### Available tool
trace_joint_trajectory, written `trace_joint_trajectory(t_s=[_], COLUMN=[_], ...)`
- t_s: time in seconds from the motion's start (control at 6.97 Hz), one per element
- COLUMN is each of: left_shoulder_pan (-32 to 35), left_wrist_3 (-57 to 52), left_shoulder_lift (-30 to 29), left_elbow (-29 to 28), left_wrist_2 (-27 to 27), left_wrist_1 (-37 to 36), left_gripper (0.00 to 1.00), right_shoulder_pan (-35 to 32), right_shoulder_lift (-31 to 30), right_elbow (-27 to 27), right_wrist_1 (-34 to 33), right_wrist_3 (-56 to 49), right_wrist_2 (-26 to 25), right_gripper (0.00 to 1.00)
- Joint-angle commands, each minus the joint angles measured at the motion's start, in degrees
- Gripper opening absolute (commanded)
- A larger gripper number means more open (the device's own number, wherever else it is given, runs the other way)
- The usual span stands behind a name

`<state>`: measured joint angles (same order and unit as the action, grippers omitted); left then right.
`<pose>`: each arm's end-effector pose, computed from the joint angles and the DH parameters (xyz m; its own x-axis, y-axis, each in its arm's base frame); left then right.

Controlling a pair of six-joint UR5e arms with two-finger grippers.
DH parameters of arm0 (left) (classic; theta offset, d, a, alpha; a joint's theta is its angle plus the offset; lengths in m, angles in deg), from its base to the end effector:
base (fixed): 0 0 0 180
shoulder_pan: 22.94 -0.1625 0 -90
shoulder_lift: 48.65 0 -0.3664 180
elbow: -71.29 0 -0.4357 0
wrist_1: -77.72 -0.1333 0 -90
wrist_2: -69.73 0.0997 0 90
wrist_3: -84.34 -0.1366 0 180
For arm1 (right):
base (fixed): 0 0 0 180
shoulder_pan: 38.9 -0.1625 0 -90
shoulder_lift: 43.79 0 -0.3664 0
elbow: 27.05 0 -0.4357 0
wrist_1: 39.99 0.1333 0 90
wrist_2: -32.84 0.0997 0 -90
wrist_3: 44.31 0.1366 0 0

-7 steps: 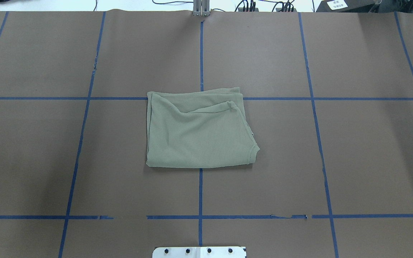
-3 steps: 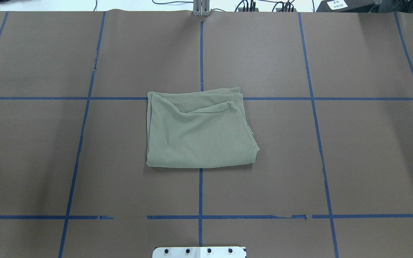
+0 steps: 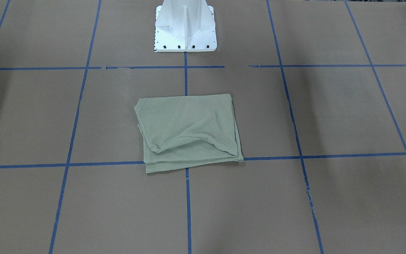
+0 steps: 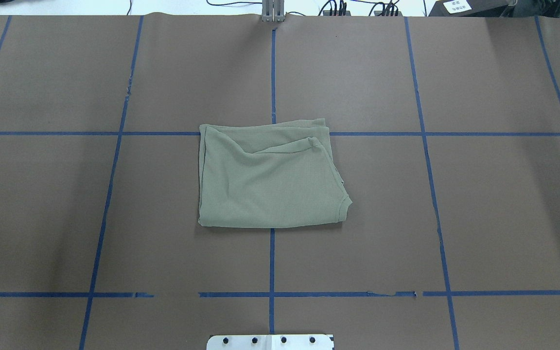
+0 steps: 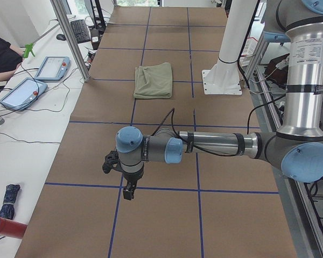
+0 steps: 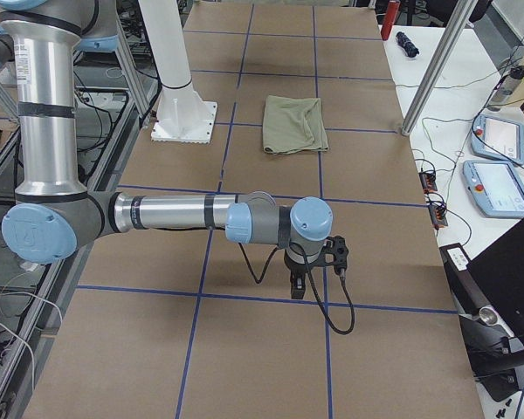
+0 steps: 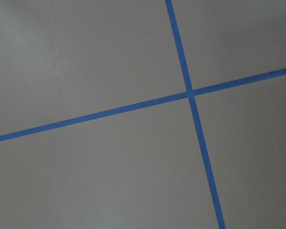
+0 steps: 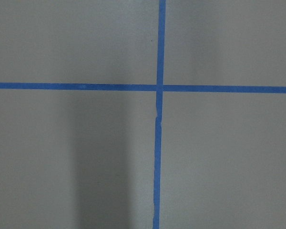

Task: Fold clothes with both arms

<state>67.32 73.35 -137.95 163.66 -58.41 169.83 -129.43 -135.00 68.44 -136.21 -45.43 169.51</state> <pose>-0.0514 -0.5374 0.6168 0.7731 0.2267 -0.5924 -0.1455 0.9724 0.1822 0.0388 -0.5229 0.5934 0.6860 0.0114 0.7275 0.0042 0.9998 -0.0196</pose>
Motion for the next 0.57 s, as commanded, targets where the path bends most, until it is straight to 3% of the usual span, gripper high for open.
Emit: trace_joint_trajectory(t_s=[0.0,0.43], left_shoulder_pan=[0.0,0.0], left_wrist_3=[0.1,0.1], left_shoulder_lift=[-0.1,-0.2], left_elbow=[0.3,0.3], left_wrist_2=[-0.1,-0.1], left_wrist_1=[0.0,0.0], left_gripper=[1.0,1.0], right_shoulder_pan=[-0.9,-1.1], right_shoulder_lift=[-2.7,-5.6], right_elbow=[1.9,3.7], right_wrist_1=[-1.3,-1.3], right_wrist_3=[0.1,1.6], right_wrist_2=[0.1,0.3], right_gripper=[1.0,1.0])
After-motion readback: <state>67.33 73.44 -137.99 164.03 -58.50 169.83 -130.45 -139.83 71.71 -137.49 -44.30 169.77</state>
